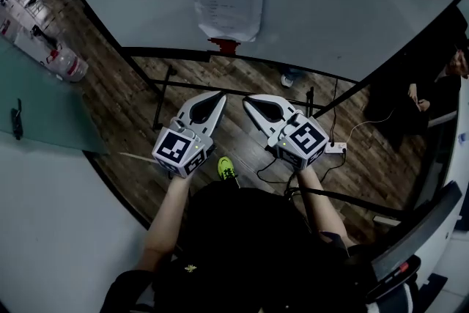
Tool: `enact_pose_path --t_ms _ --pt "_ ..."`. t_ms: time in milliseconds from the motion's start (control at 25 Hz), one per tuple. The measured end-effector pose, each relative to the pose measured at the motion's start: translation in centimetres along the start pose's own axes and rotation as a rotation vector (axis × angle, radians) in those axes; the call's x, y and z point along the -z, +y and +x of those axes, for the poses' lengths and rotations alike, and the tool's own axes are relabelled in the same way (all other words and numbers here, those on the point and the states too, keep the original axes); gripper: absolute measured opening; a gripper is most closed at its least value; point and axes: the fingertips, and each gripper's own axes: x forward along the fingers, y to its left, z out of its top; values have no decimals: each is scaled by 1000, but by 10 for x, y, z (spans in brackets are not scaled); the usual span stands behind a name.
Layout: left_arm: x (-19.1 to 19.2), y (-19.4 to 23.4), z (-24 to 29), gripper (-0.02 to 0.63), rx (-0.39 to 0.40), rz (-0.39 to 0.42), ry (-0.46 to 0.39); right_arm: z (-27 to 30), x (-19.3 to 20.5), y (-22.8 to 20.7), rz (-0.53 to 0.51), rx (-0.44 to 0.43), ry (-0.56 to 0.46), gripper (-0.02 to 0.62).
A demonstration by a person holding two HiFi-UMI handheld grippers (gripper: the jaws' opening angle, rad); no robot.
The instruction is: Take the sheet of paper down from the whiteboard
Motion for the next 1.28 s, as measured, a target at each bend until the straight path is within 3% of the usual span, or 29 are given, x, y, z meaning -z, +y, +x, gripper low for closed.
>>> enact_pose_path --t_ms 600,1280 --pt "-14 72 46 23 65 27 2 70 -12 -58 -24 57 -15 -2" --pt "-50 94 74 23 72 123 -19 83 -37 -86 -103 98 -36 -2"
